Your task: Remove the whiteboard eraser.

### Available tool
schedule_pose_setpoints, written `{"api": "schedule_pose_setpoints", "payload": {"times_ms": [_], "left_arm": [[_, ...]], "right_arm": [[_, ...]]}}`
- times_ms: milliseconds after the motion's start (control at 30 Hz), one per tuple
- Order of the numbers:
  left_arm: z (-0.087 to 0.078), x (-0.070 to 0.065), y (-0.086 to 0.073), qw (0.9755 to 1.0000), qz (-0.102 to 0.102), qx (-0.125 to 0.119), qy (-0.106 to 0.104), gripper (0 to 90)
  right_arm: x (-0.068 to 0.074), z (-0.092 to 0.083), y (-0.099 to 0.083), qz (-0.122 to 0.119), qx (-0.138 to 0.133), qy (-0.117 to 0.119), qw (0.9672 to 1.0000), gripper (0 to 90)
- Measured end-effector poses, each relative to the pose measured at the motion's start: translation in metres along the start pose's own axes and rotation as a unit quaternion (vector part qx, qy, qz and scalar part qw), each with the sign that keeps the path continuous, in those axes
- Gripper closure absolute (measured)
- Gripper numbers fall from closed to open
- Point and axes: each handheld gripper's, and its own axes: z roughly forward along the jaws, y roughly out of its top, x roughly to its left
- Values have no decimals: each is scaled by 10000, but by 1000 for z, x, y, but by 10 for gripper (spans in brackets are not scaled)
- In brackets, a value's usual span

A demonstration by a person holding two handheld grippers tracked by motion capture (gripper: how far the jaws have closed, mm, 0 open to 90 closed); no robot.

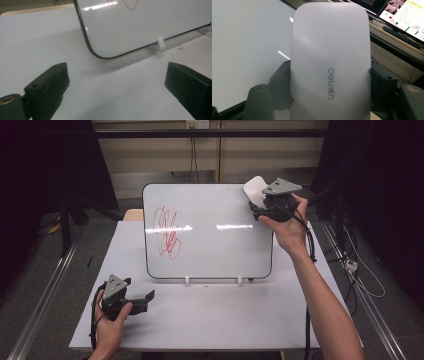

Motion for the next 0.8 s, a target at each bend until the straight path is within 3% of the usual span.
{"api": "schedule_pose_setpoints", "payload": {"times_ms": [333,800], "left_arm": [[-3,6,-4,10000,-48,61,53,55],[-4,6,-3,9999,-85,34,63,55]], "right_arm": [[0,-7,-16,136,-34,24,9999,312],[27,-12,-23,11,-209,271,9994,312]]}}
